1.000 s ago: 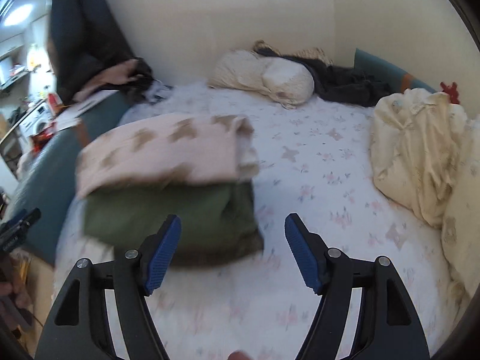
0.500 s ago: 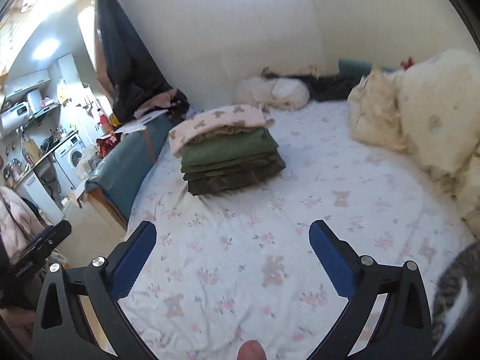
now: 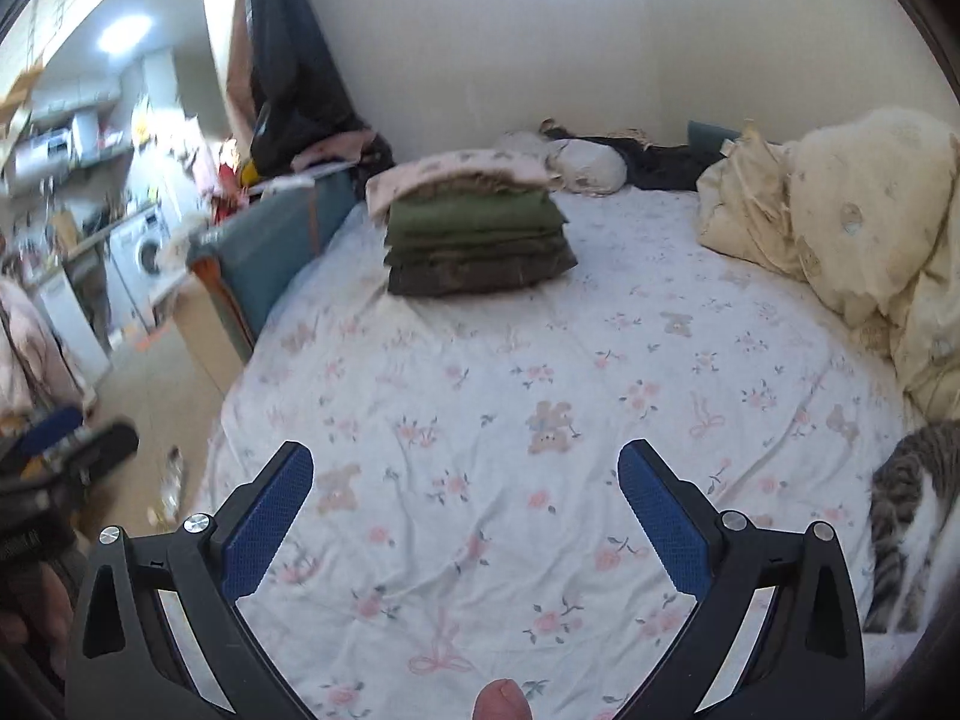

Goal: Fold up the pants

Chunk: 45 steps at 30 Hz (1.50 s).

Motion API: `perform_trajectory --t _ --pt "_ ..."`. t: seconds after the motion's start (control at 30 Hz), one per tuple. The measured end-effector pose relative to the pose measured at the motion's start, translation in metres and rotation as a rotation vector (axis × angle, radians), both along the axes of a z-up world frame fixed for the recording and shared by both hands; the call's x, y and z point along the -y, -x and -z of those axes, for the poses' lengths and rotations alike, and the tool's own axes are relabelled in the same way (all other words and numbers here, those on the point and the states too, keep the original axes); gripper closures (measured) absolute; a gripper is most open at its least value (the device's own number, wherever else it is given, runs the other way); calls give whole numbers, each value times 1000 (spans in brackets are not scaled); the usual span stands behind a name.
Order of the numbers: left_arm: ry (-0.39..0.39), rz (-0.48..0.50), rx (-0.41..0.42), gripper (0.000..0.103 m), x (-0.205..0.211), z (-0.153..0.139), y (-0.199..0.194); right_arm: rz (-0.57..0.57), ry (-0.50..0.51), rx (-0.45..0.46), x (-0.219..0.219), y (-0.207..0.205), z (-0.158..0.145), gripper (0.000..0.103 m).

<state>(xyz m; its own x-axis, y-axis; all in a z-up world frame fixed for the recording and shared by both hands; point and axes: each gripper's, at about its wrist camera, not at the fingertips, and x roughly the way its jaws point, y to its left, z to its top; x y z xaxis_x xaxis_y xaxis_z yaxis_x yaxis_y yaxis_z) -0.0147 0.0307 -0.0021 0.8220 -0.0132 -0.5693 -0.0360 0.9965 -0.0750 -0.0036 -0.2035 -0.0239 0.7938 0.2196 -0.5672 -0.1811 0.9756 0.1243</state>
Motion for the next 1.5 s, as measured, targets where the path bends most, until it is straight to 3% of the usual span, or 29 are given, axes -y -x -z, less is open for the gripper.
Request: perform_trajectory --t 0.17,0.27,0.43,0.57,1.5 --pt "-55 5 -16 0 8 9 -4 10 30 15 -6 -8 4 0" --pt "-32 49 -13 0 11 8 -3 24 42 17 -7 -10 7 0" --pt "7 23 -54 0 3 12 -7 15 64 20 -11 -6 9 0" --pt "-10 -16 -54 0 -3 13 -10 2 76 16 -15 -6 10 0" --pt "-7 -8 -60 0 -9 17 -11 4 74 7 -17 -7 17 0"
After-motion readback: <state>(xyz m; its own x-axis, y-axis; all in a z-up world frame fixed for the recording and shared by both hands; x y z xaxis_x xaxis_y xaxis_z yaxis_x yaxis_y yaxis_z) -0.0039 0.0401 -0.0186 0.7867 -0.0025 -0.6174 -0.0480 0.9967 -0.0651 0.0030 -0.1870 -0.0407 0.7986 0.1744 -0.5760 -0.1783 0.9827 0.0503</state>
